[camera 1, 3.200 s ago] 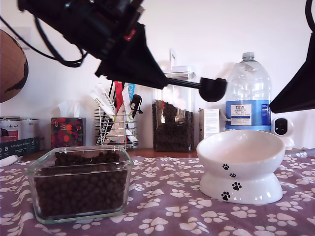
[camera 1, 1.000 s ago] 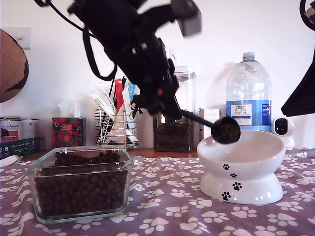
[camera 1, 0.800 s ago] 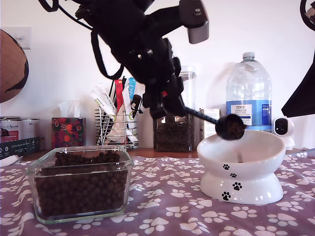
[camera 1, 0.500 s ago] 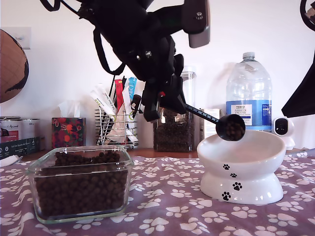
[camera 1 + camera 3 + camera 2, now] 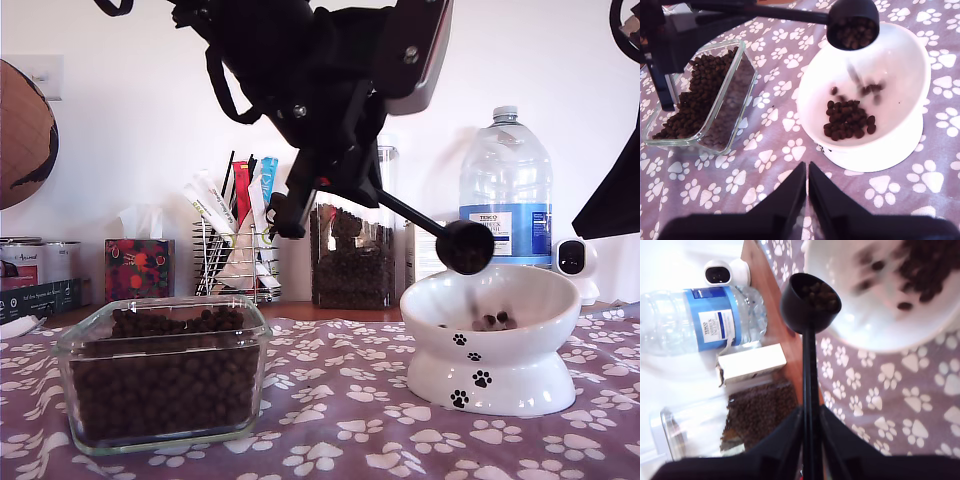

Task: Measure one spoon of cat food and pour it into the food bowl

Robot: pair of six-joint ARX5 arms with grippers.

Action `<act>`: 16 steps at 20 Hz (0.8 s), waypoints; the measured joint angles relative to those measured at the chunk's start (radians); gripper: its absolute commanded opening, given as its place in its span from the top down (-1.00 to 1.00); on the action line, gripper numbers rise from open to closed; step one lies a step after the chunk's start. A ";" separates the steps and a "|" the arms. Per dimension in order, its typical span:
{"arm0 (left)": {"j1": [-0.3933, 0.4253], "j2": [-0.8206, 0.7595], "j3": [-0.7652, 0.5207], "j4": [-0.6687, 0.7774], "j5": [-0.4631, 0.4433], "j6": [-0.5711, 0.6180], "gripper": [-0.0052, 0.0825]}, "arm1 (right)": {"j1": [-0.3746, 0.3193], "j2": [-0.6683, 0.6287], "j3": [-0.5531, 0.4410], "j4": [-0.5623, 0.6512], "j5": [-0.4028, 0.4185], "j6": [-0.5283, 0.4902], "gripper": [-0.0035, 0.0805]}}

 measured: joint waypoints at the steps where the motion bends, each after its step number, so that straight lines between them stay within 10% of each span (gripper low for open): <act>1: 0.000 0.000 0.000 0.000 -0.003 0.024 0.93 | 0.000 0.000 0.000 0.000 0.000 0.000 0.95; 16: -0.064 0.000 0.000 0.050 -0.145 0.334 0.93 | 0.000 0.000 0.000 0.000 -0.028 -0.001 0.95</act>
